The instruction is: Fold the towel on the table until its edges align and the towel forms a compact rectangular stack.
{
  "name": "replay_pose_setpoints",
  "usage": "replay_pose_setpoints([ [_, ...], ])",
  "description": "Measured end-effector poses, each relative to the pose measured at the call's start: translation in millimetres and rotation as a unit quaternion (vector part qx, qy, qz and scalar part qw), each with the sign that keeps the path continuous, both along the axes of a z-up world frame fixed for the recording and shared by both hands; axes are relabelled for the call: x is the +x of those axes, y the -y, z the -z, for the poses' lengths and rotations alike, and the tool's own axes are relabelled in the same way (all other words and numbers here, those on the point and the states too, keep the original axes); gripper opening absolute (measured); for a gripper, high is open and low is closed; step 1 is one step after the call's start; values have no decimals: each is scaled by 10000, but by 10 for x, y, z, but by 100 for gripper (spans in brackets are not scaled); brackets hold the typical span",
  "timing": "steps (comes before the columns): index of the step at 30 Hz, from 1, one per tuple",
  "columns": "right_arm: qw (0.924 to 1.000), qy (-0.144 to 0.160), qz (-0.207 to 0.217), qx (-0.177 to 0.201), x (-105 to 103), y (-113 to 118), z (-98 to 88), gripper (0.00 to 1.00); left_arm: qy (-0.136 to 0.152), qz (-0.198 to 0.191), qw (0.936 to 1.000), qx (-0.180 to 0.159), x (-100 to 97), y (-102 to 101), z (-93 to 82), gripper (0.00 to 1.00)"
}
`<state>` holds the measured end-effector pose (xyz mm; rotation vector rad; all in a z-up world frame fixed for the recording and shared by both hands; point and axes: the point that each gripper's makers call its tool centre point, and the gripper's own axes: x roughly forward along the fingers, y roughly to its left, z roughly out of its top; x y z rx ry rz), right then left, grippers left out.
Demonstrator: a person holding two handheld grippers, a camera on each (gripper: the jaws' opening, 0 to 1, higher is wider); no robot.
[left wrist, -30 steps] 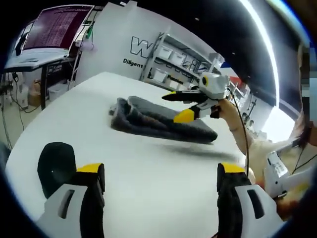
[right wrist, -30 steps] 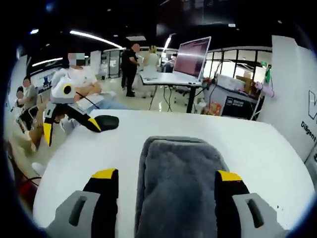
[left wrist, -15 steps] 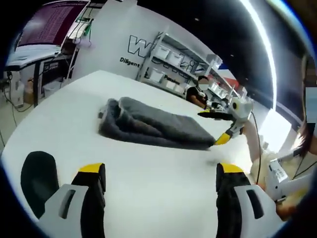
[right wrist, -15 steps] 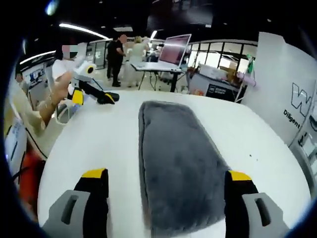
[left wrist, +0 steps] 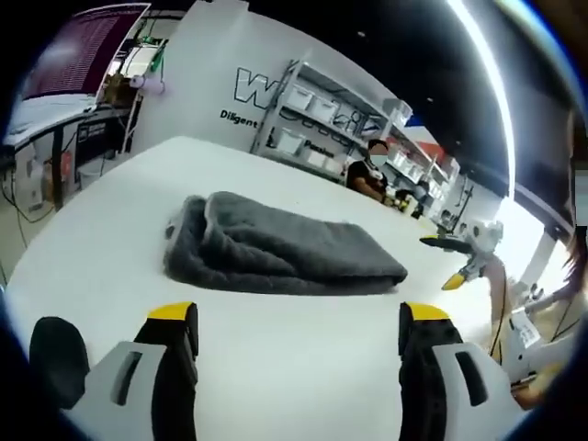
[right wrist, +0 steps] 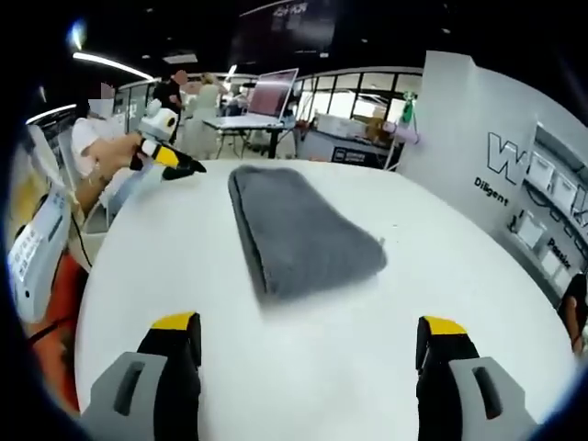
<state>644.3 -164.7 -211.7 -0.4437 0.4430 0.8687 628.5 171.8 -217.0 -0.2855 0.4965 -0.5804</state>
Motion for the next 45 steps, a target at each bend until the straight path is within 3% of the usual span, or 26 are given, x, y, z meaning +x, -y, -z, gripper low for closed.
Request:
replay_pose_setpoints([
  [6,9997,27,135,207,-173,181,32,99,-17,11,10000,-8,129,56,-30,84],
  [11,9992,63,194,333,-134,234,80,99,75,77,9999,112,258,158,-88,83],
  [16,9973,155,160,695,-93,192,39,95,343,-280,9990,19,556,45,-206,74],
  [22,9977,70,106,661,-134,203,135,93,257,-735,9970,-51,799,-147,-75,69],
  [27,9972,31,83,748,-146,187,135,92,27,-923,9946,-469,830,-50,61,64],
  [29,9969,10,44,791,-166,167,133,91,42,-1107,9930,-398,923,-183,73,62],
  [40,9970,-51,56,775,-192,181,170,86,-47,-1213,9907,-621,989,-178,116,58],
  [43,9971,-58,22,753,-202,175,172,85,57,-1228,9898,-722,1019,-177,75,46],
  [45,9974,-55,9,723,-206,177,178,83,266,-1084,9887,-1001,1038,-123,-25,24],
])
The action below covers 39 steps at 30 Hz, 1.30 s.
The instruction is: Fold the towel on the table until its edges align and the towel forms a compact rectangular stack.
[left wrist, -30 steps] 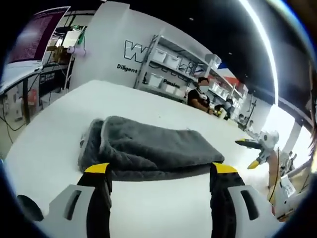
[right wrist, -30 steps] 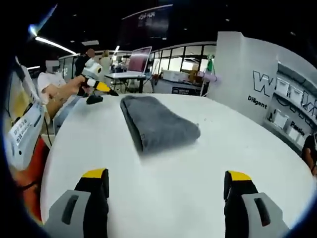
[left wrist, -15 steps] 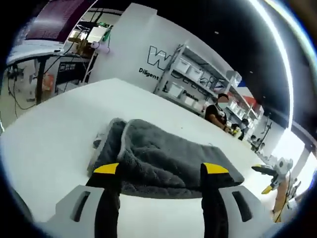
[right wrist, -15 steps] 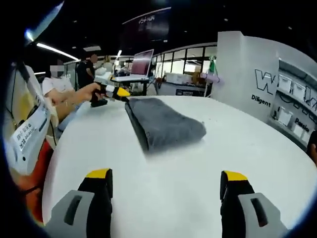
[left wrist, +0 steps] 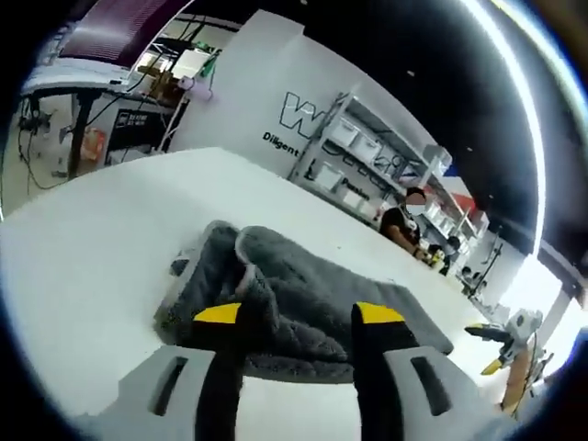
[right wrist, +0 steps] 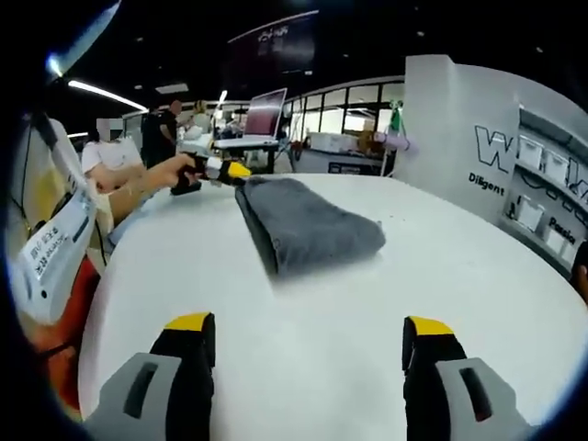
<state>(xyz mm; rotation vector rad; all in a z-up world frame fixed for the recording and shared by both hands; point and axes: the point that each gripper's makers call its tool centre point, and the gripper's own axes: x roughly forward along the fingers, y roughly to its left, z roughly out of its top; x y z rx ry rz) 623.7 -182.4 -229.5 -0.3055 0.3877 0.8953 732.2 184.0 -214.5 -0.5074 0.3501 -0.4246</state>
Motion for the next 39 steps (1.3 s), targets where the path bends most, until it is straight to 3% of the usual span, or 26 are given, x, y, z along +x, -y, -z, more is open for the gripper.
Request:
replay_pose_setpoints([
  [2,10000,-23,-5,-22,-4,8,18,82,227,41,9993,-282,7,26,-87,0],
  [3,10000,-33,-2,-27,-2,14,26,82,366,82,9989,-296,20,25,-126,1],
  [8,10000,-60,-20,-36,-6,15,44,81,205,144,9996,-137,-52,58,-98,0],
  [14,10000,-49,-43,-18,-11,-3,34,80,258,-7,9997,-38,-85,-29,-191,0],
  [15,10000,-56,-46,-14,-12,-6,36,80,268,-35,9996,-15,-100,-45,-209,2],
  [17,10000,-60,-52,-16,-15,-10,39,80,320,-130,9994,35,-18,-70,-27,14],
  [20,10000,-43,-57,-10,-19,-14,28,80,168,-362,9991,163,-73,-150,55,26],
  [30,10000,-1,-38,9,-28,-3,6,80,20,-433,9990,139,-56,-120,140,28],
  [39,10000,-45,-42,-4,-27,11,32,80,-19,-729,9967,350,-137,-282,265,30],
])
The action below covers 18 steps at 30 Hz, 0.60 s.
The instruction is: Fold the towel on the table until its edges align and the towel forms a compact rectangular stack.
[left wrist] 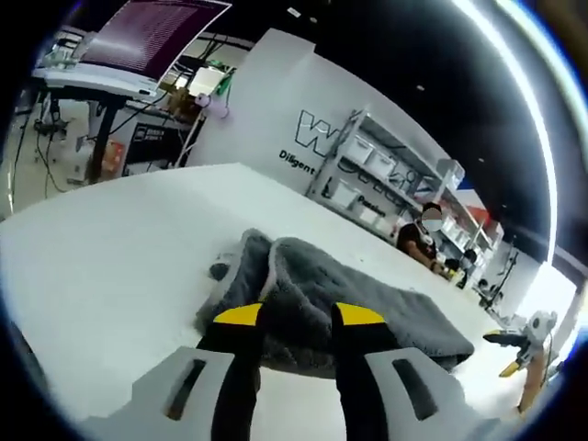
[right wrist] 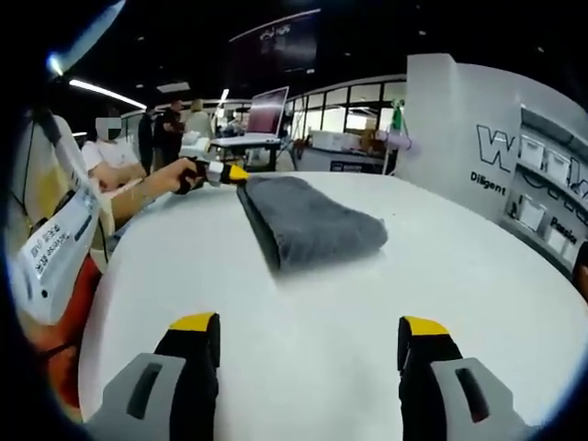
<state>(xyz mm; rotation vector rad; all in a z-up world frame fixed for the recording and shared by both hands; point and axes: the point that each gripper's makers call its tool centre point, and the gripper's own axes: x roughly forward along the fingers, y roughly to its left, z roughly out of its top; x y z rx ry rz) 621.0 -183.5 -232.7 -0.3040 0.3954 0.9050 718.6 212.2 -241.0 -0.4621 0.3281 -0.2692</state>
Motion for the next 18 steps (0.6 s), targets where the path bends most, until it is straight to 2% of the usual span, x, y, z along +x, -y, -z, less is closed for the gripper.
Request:
replay_pose_setpoints([
  [2,10000,-7,-13,0,-5,-4,2,80,-33,-13,10000,18,8,-33,18,31],
  [6,10000,10,-6,-2,-1,-6,-5,80,-43,115,9999,-54,50,50,-38,32],
  [9,10000,5,9,-4,0,-1,2,80,11,163,9998,-87,161,66,-57,31],
  [13,10000,13,41,-23,8,13,8,80,62,296,9994,-157,244,125,-73,20],
  [16,10000,19,36,-28,6,15,8,79,338,322,9984,-316,265,142,-175,13],
  [18,10000,8,32,-41,4,18,16,79,451,287,9982,-260,263,102,-235,9],
])
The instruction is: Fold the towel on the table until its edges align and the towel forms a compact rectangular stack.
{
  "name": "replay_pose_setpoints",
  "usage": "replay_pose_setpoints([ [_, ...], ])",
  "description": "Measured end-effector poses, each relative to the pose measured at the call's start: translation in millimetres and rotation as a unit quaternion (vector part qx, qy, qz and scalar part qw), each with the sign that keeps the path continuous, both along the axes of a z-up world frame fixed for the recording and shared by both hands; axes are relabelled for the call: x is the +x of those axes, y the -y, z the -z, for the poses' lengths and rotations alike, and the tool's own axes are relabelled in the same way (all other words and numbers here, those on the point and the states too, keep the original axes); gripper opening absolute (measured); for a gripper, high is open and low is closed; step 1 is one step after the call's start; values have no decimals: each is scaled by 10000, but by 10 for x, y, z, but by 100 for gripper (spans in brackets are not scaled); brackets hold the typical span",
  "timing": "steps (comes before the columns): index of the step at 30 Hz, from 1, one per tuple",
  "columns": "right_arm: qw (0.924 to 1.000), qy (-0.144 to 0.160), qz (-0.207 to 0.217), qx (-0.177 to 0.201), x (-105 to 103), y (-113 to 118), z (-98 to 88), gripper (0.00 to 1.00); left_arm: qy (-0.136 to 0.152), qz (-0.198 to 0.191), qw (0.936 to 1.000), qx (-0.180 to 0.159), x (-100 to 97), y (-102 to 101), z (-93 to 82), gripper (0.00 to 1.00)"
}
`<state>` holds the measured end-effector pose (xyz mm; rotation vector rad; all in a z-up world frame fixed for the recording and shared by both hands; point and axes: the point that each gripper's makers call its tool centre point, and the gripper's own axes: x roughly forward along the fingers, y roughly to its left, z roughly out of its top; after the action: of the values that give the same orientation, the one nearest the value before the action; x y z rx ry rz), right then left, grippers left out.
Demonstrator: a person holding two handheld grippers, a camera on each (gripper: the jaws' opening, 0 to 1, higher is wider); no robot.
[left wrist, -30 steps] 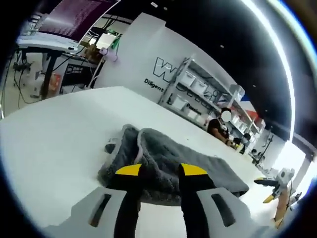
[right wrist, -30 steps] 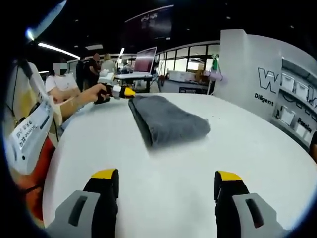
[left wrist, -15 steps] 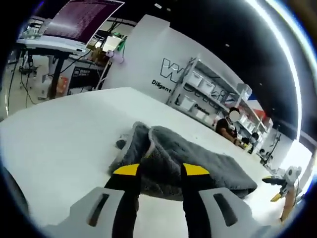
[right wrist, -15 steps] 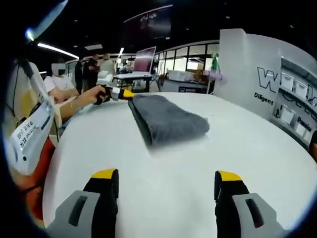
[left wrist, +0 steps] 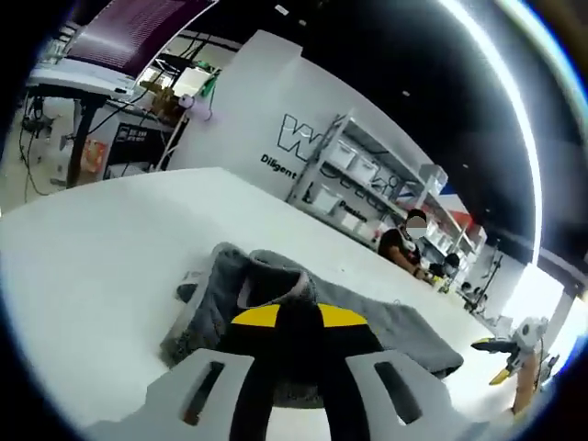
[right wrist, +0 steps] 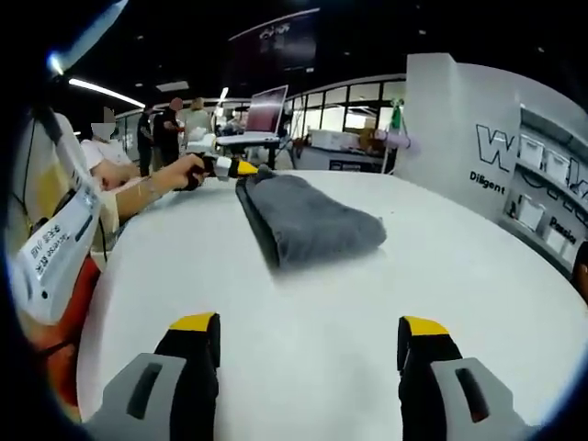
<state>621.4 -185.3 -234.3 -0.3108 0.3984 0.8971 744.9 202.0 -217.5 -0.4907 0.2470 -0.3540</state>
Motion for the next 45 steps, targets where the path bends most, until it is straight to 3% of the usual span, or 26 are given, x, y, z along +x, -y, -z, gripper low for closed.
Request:
replay_pose_setpoints([
  [16,10000,37,-51,-20,-33,-10,-15,78,547,-79,9984,88,0,-129,-423,5],
  [23,10000,3,-48,-36,-33,-1,12,77,677,-307,9971,178,72,-254,-506,5],
  [26,10000,-8,-49,-58,-30,3,22,77,715,-477,9962,131,74,-417,-564,5],
  [35,9999,-76,-54,-61,-15,-3,57,77,692,-1017,9924,88,50,-783,-467,5],
  [37,9999,-87,-66,-70,-19,-10,65,77,528,-1219,9907,293,36,-925,-418,6],
  [45,9998,-128,-93,-90,-23,-31,93,75,100,-1478,9883,354,32,-1148,-109,8],
])
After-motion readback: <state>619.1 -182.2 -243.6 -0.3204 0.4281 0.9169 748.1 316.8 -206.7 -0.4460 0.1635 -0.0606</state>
